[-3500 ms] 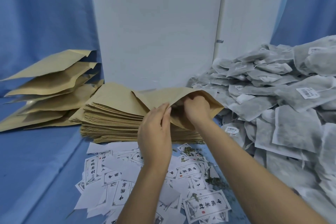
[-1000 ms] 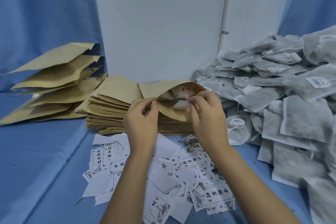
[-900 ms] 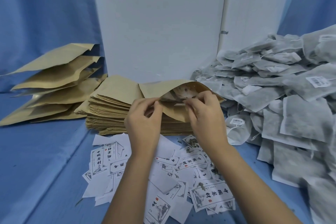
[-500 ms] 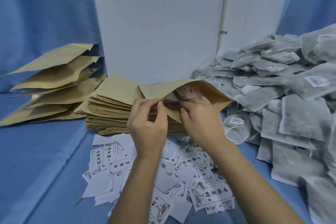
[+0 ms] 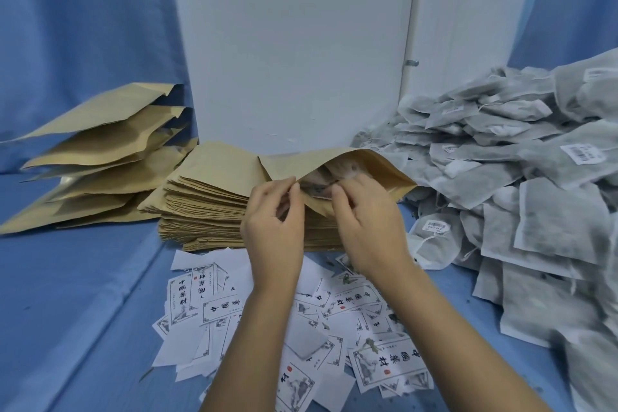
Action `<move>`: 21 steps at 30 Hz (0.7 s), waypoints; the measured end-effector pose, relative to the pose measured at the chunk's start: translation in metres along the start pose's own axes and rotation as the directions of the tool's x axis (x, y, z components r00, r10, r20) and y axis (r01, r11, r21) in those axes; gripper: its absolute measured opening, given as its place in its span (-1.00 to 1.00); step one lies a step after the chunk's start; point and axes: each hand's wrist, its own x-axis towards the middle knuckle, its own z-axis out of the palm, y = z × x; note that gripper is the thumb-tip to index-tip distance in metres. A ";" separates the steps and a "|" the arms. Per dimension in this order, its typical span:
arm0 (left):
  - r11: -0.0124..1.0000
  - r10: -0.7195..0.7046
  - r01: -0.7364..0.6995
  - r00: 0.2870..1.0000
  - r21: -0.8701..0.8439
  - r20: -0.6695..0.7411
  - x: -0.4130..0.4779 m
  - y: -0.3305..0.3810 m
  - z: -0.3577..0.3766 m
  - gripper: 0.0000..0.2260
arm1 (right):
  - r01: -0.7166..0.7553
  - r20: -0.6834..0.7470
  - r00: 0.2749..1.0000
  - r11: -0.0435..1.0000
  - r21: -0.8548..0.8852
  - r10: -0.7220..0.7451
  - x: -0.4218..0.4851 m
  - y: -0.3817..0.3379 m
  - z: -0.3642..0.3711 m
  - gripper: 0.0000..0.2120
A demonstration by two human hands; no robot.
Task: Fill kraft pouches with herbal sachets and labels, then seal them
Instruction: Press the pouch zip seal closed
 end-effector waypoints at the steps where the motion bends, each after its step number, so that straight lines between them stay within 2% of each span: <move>1: 0.999 -0.039 0.039 0.999 -0.008 0.025 0.001 0.000 0.001 -0.88 | -0.047 0.003 0.999 0.991 0.127 0.047 -0.001 -0.004 -0.001 -0.64; 3: 0.993 -0.115 0.117 0.992 -0.030 0.055 0.003 0.000 0.002 -0.90 | -0.214 0.206 0.966 0.929 0.303 0.156 -0.003 -0.010 -0.001 -0.56; 5: 0.972 -0.220 0.225 0.973 -0.066 0.067 0.005 0.000 0.002 -0.91 | -0.416 0.484 0.848 0.839 0.352 0.217 -0.007 -0.014 0.000 -0.46; 6: 0.951 -0.292 0.297 0.954 -0.084 0.067 0.007 0.000 0.002 -0.90 | -0.451 0.535 0.814 0.827 0.335 0.227 -0.009 -0.014 0.002 -0.44; 7: 0.923 -0.367 0.372 0.928 -0.100 0.061 0.009 0.000 0.002 -0.88 | -0.444 0.501 0.830 0.832 0.332 0.243 -0.009 -0.013 0.004 -0.43; 9: 0.833 -0.524 0.522 0.851 -0.180 0.044 0.013 0.000 0.003 -0.90 | -0.381 0.224 0.922 0.849 0.366 0.317 -0.006 -0.009 0.004 -0.52; 11: 0.690 -0.665 0.646 0.744 -0.327 0.066 0.018 0.001 0.003 -0.91 | -0.347 -0.039 0.920 0.857 0.381 0.390 0.002 -0.001 -0.001 -0.70; 12: 0.610 -0.715 0.688 0.692 -0.394 0.102 0.020 0.001 0.003 -0.84 | -0.365 -0.068 0.905 0.847 0.387 0.421 0.007 0.002 -0.005 -0.82; 13: 0.524 -0.755 0.725 0.638 -0.447 0.151 0.022 0.001 0.003 -0.79 | -0.408 -0.035 0.890 0.830 0.380 0.454 0.010 0.005 -0.008 -0.88; 14: 0.448 -0.780 0.762 0.589 -0.468 0.211 0.023 0.002 0.003 -0.80 | -0.459 0.023 0.875 0.812 0.360 0.484 0.011 0.008 -0.010 -0.80; 16: 0.330 -0.806 0.839 0.489 -0.433 0.333 0.023 0.004 0.005 -0.89 | -0.528 0.128 0.848 0.800 0.285 0.514 0.010 0.015 -0.008 -0.66; 18: 0.255 -0.805 0.894 0.407 -0.368 0.433 0.019 0.008 0.007 -0.90 | -0.548 0.174 0.836 0.797 0.252 0.520 0.010 0.017 -0.005 -0.68; 19: 0.237 -0.799 0.906 0.387 -0.350 0.461 0.018 0.009 0.008 -0.88 | -0.561 0.190 0.828 0.779 0.282 0.527 0.010 0.018 -0.003 -0.71; 21: 0.252 -0.785 0.902 0.402 -0.350 0.472 0.015 0.011 0.011 -0.86 | -0.598 0.239 0.800 0.708 0.374 0.550 0.010 0.016 -0.002 -0.63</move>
